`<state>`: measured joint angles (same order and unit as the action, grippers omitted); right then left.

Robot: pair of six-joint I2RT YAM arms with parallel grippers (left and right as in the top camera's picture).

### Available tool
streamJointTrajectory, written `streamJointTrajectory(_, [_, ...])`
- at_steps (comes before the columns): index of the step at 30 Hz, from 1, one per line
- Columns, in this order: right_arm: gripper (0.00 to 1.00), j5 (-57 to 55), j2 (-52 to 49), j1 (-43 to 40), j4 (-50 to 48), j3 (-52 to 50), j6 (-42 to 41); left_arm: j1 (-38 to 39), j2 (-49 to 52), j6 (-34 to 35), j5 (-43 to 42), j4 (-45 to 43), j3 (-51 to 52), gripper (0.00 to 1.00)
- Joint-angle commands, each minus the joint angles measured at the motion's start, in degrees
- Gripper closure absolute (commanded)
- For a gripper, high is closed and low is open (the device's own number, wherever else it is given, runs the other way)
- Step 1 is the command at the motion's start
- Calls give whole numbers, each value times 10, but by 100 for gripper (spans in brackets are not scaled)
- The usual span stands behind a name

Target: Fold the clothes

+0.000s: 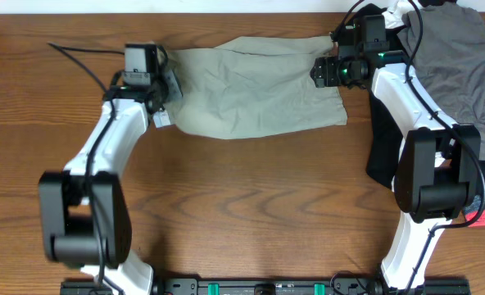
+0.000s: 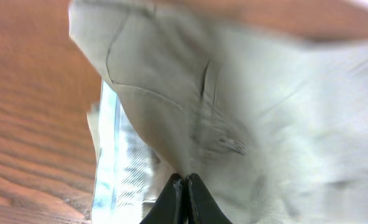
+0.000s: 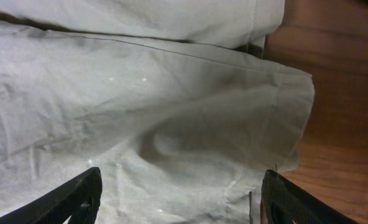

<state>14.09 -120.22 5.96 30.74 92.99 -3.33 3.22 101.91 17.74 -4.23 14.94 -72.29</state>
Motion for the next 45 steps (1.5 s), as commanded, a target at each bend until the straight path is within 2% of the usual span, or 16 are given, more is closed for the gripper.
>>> streamJointTrajectory(1, [20, -3, 20, 9, 2, 11, 9, 14, -28, 31, -12, -9, -18, 94])
streamJointTrajectory(11, [20, -3, 20, 21, 2, 11, 9, 72, -13, 41, -11, -69, -18, 94])
streamJointTrajectory(20, [20, -3, 20, 21, 8, 11, 9, 85, -12, 96, -17, -134, -19, 94])
streamJointTrajectory(30, [20, -4, 20, 21, 12, 11, 9, 117, -55, 93, -14, -72, -19, 94])
streamJointTrajectory(35, [20, -4, 20, 21, 12, 11, 9, 117, -134, 78, 53, -11, -19, 94])
streamJointTrajectory(39, [20, -3, 20, 22, 12, 11, 9, 117, -189, 78, 106, 0, -19, 94])
streamJointTrajectory(45, [20, -3, 20, 24, 12, 11, 9, 117, -198, 85, 125, -9, -19, 94])
